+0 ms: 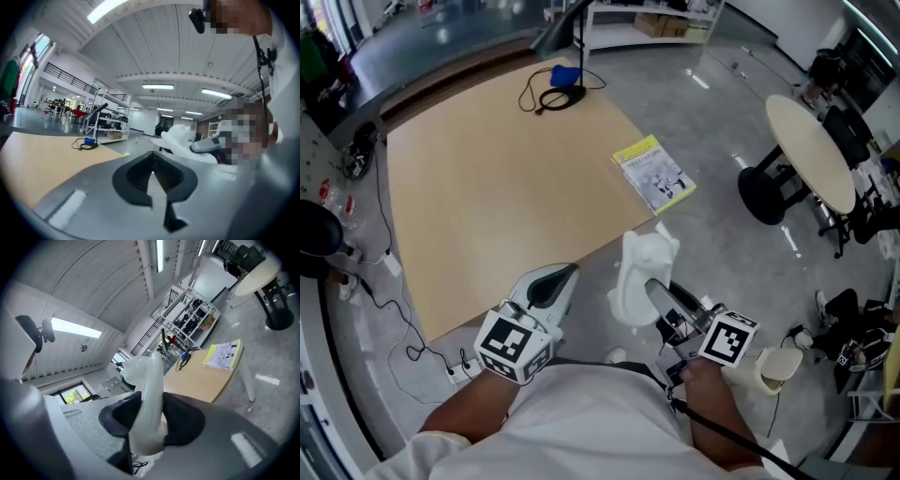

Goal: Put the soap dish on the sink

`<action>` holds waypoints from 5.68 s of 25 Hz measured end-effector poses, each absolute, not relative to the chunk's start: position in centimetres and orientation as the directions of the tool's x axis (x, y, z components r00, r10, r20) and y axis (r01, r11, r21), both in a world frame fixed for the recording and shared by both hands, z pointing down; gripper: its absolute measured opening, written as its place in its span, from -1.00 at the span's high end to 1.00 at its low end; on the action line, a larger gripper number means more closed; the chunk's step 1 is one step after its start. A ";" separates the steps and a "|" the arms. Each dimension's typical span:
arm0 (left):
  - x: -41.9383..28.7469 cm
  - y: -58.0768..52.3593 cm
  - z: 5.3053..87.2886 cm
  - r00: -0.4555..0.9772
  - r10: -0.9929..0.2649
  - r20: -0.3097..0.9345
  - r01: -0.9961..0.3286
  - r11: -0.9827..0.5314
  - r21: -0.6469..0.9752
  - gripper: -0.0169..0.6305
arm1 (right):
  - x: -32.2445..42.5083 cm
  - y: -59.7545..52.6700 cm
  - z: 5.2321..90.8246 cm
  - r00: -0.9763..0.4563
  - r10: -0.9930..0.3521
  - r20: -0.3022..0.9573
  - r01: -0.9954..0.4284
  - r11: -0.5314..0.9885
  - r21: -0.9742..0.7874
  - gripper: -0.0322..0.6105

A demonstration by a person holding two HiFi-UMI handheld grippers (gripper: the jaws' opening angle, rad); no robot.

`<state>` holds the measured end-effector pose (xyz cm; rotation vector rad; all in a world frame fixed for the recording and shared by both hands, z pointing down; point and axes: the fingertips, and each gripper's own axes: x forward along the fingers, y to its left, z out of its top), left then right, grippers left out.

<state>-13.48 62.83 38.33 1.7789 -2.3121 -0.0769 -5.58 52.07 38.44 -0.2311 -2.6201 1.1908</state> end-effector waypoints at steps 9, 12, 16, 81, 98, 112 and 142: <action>-7.9 51.3 37.4 -0.106 -0.988 0.114 -0.981 0.123 0.149 0.92 | 3.5 41.8 38.3 -0.985 0.062 0.160 -0.079 0.666 -0.742 0.45; -4.9 47.5 37.9 -0.035 -0.993 0.115 -0.986 0.053 0.160 0.92 | 7.1 38.9 38.6 -0.987 -0.008 0.162 -0.126 0.664 -0.737 0.45; -1.1 43.1 38.3 0.080 -0.989 0.124 -0.984 -0.059 0.167 0.92 | 11.4 36.0 39.1 -0.980 -0.110 0.165 -0.196 0.647 -0.737 0.45; -0.6 4.4 38.4 0.521 -0.838 0.162 -0.853 -0.511 0.104 0.92 | 14.1 3.0 39.0 -0.800 -0.581 0.149 -0.467 0.447 -0.763 0.46; -0.2 -3.9 40.4 0.493 -0.843 0.217 -0.870 -0.484 0.096 0.92 | 13.7 -7.0 41.4 -0.827 -0.538 0.162 -0.439 0.440 -0.783 0.46; 1.2 -17.6 39.9 0.414 -0.871 0.263 -0.910 -0.407 0.085 0.92 | 15.2 -20.3 42.3 -0.873 -0.455 0.177 -0.396 0.448 -0.801 0.46; -0.1 -32.8 41.8 0.373 -0.885 0.279 -0.928 -0.357 0.106 0.92 | 16.2 -35.1 44.7 -0.858 -0.484 0.174 -0.399 0.412 -0.819 0.46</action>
